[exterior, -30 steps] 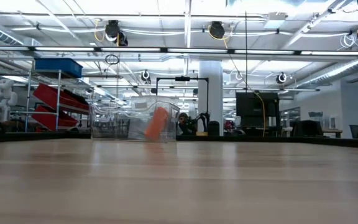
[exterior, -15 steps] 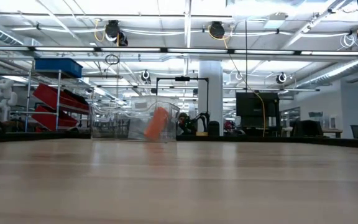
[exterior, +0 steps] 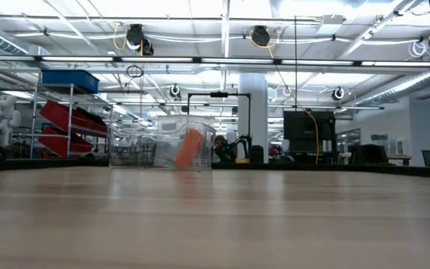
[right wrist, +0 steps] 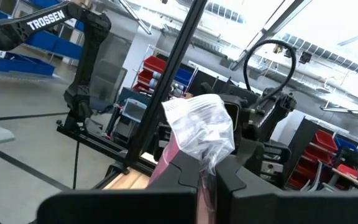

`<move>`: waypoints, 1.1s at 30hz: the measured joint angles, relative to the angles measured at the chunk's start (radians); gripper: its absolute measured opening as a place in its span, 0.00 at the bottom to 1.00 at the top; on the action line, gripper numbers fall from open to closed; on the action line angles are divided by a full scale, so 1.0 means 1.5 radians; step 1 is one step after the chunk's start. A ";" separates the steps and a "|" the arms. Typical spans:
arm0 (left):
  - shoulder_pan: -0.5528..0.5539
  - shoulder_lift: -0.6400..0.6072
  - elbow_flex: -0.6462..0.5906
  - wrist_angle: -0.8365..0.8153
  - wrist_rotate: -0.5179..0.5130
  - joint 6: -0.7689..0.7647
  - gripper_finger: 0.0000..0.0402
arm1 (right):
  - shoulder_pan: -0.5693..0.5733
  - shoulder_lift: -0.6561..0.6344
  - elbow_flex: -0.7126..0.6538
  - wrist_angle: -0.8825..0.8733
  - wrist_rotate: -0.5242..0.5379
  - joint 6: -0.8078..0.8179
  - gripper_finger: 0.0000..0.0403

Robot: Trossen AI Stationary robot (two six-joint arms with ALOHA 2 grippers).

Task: Roll bandage
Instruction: Close the transparent zip bag

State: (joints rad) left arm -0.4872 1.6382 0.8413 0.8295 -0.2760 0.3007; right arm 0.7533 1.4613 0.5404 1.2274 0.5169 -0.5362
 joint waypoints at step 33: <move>-0.009 -0.006 0.030 -0.198 -0.196 -0.054 0.01 | -0.006 0.001 0.001 -0.235 0.258 0.183 0.07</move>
State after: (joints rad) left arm -0.5000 1.6299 0.8861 0.5325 -0.5696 0.2191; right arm 0.7440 1.4631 0.5419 0.8747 0.9046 -0.2610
